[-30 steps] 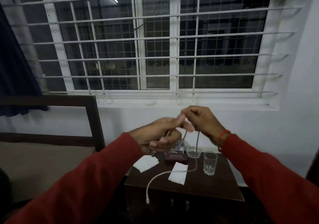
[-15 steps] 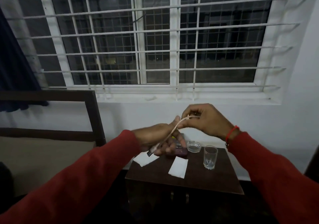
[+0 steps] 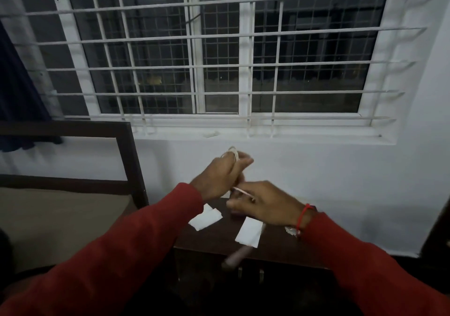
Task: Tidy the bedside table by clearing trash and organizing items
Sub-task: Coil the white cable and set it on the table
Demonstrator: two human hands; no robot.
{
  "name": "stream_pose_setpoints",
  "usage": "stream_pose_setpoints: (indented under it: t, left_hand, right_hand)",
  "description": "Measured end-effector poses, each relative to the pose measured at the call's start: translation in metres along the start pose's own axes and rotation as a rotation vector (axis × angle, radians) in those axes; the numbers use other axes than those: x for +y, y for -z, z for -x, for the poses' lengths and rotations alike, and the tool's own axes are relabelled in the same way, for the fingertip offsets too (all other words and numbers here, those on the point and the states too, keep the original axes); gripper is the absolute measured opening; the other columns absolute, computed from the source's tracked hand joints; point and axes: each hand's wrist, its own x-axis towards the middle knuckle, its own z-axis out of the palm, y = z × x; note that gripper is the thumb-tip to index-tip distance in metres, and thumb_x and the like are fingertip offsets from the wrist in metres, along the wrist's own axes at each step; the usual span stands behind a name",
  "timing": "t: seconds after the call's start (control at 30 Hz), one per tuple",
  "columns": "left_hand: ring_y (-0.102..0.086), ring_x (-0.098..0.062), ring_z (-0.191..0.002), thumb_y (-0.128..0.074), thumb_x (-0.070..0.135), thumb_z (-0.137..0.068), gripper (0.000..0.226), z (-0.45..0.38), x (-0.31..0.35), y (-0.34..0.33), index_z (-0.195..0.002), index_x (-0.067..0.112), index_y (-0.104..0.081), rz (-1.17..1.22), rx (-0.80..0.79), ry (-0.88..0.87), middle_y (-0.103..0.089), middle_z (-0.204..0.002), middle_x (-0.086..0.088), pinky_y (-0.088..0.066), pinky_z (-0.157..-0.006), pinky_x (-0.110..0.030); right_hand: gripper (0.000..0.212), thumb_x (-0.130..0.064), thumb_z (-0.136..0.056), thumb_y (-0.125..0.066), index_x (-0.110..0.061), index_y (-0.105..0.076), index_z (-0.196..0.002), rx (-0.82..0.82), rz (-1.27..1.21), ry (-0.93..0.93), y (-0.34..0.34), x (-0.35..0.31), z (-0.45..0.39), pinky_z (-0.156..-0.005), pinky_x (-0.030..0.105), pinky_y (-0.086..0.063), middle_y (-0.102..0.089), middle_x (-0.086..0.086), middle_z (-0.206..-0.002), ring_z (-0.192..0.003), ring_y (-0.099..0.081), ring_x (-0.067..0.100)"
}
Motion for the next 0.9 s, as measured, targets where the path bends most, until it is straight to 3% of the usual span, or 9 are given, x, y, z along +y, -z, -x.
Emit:
stream_pose_setpoints:
  t: [0.07, 0.13, 0.2, 0.4, 0.53, 0.63, 0.73, 0.8, 0.9]
  left_hand:
    - [-0.063, -0.019, -0.06, -0.026, 0.07, -0.1, 0.066, 0.008, -0.005, -0.004, -0.084, 0.019, -0.065, 0.007, -0.21, 0.151, -0.063, -0.071, 0.0, -0.053, -0.063, -0.034]
    - [-0.034, -0.01, -0.038, -0.009, 0.085, -0.088, 0.089, 0.016, -0.003, -0.01, -0.074, 0.015, -0.062, 0.376, -0.52, 0.402, -0.039, -0.051, 0.005, -0.031, -0.04, -0.019]
    - [-0.017, -0.005, -0.035, -0.008, 0.091, -0.081, 0.093, 0.02, 0.0, -0.014, -0.074, 0.012, -0.056, 0.802, -0.716, 0.484, -0.028, -0.046, 0.008, -0.019, -0.037, -0.011]
    - [-0.015, -0.005, -0.034, -0.039, 0.069, -0.096, 0.06, 0.019, 0.002, -0.015, -0.069, 0.017, -0.046, 1.322, -0.788, 0.449, -0.021, -0.046, 0.009, -0.016, -0.03, -0.014]
    - [-0.018, -0.005, -0.033, -0.048, 0.056, -0.099, 0.047, 0.018, 0.002, -0.016, -0.076, 0.015, -0.047, 1.522, -0.61, 0.361, -0.02, -0.049, 0.007, -0.021, -0.029, -0.017]
    - [-0.027, -0.005, -0.034, -0.044, 0.057, -0.101, 0.046, 0.012, 0.004, -0.019, -0.084, 0.015, -0.052, 1.563, -0.244, 0.331, -0.028, -0.049, 0.007, -0.028, -0.034, -0.018]
    - [-0.036, -0.008, -0.042, -0.044, 0.06, -0.101, 0.05, 0.008, -0.005, -0.024, -0.101, 0.011, -0.058, 1.179, 0.169, 0.348, -0.034, -0.057, 0.005, -0.037, -0.043, -0.022]
    - [-0.041, -0.01, -0.046, -0.042, 0.056, -0.103, 0.052, 0.009, -0.015, -0.029, -0.109, 0.008, -0.06, 0.874, 0.261, 0.284, -0.036, -0.061, 0.005, -0.041, -0.048, -0.025]
    - [-0.049, -0.01, -0.055, -0.041, 0.053, -0.104, 0.047, 0.016, -0.026, -0.038, -0.107, 0.013, -0.063, 0.606, 0.329, 0.208, -0.045, -0.067, 0.005, -0.044, -0.056, -0.026]
  right_hand:
    - [0.018, -0.04, -0.087, -0.071, -0.023, -0.076, -0.088, 0.073, -0.036, 0.031, 0.022, -0.003, 0.0, -0.083, 0.042, -0.056, -0.076, -0.003, -0.083, -0.081, -0.071, 0.012]
    - [0.011, -0.03, -0.083, -0.077, -0.02, -0.079, -0.084, 0.107, -0.099, 0.043, 0.038, -0.001, 0.001, -0.085, 0.041, -0.056, -0.077, -0.003, -0.082, -0.082, -0.073, 0.015]
    - [0.006, -0.024, -0.082, -0.079, -0.018, -0.078, -0.082, 0.13, -0.203, 0.058, 0.043, 0.006, 0.001, -0.083, 0.04, -0.057, -0.076, -0.002, -0.081, -0.081, -0.072, 0.017]
    - [0.011, -0.023, -0.087, -0.071, -0.013, -0.069, -0.084, 0.329, -0.541, 0.065, 0.019, 0.021, -0.002, -0.071, 0.031, -0.05, -0.068, 0.006, -0.078, -0.074, -0.06, 0.019]
    - [0.021, -0.03, -0.099, -0.057, -0.012, -0.064, -0.091, 0.428, -0.811, -0.173, -0.015, 0.022, -0.003, -0.054, 0.026, -0.042, -0.059, 0.015, -0.075, -0.061, -0.054, 0.021]
    - [0.026, -0.024, -0.106, -0.043, -0.011, -0.058, -0.089, 0.349, -0.726, -0.28, -0.04, 0.019, 0.002, -0.042, 0.022, -0.035, -0.046, 0.009, -0.064, -0.04, -0.042, 0.009]
    - [0.014, -0.026, -0.103, -0.05, -0.019, -0.062, -0.106, 0.151, -0.521, -0.223, -0.054, 0.01, 0.011, -0.045, 0.035, -0.047, -0.055, 0.007, -0.069, -0.044, -0.046, 0.014]
    - [0.023, -0.018, -0.097, -0.055, -0.02, -0.062, -0.119, 0.148, -0.371, -0.188, -0.053, 0.004, 0.016, -0.052, 0.046, -0.056, -0.067, 0.009, -0.08, -0.048, -0.055, 0.025]
    - [0.015, -0.009, -0.093, -0.06, -0.015, -0.066, -0.105, 0.285, -0.37, -0.188, -0.046, -0.003, 0.02, -0.051, 0.054, -0.057, -0.072, -0.007, -0.074, -0.051, -0.06, 0.036]
